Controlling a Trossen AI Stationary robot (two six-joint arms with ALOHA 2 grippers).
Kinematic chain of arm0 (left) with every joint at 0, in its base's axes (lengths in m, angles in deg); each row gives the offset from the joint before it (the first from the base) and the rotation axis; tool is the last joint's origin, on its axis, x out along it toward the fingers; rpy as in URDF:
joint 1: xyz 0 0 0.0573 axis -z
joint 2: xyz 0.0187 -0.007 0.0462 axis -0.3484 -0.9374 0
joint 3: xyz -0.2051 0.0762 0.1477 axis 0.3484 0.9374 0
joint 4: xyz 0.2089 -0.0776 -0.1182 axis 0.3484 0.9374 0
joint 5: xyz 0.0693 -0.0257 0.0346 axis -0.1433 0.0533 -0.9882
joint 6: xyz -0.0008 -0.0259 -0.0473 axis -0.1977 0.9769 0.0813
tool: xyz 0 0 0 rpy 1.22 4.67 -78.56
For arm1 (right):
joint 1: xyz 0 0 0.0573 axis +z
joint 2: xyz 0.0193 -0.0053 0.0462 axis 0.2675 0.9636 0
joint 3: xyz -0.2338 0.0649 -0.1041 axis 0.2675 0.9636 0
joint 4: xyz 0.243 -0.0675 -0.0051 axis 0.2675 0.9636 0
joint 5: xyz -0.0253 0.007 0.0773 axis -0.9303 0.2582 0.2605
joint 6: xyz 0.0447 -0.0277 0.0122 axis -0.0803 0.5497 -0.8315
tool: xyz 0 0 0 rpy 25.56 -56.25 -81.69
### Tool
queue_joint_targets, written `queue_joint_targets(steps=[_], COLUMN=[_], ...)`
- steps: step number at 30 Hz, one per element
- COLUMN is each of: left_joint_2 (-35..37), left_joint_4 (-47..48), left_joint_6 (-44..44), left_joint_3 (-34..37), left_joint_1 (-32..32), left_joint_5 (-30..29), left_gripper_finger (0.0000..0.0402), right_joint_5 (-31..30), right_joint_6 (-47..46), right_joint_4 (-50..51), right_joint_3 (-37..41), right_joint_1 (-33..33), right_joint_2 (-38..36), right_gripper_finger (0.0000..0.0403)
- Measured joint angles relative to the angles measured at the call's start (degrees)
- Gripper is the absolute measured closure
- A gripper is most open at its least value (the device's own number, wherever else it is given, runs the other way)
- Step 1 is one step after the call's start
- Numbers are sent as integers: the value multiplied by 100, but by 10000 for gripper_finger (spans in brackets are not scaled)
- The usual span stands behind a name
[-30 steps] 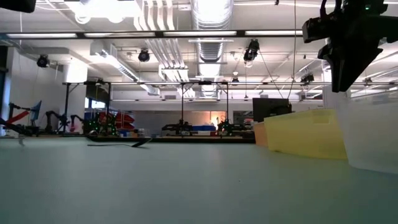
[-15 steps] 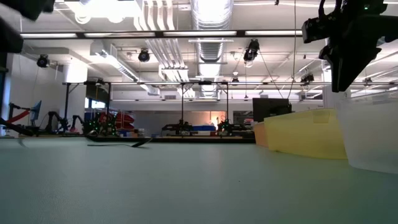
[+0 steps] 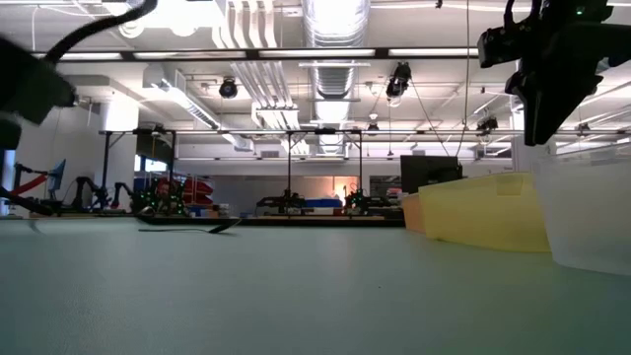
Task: Sort silverware by color (type)
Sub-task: Put the black spoon into the yellow bin
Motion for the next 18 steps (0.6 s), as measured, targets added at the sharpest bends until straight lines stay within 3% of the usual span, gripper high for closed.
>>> queue_joint_targets(steps=[4, 10, 18], left_joint_2=[30, 50, 31], left_joint_4=[-88, -281, 12], left_joint_6=[51, 449, 568], left_joint_3=[121, 223, -139], left_joint_1=[-57, -112, -215], left_joint_5=[42, 168, 16], left_gripper_finger=[332, 394, 398], right_joint_5=[0, 0, 2], right_joint_6=[-2, -11, -72], right_joint_4=[-2, -11, -48], right_joint_3=[0, 0, 0], right_joint_1=[2, 2, 2], right_joint_2=[0, 0, 0], right_gripper_finger=[262, 269, 273])
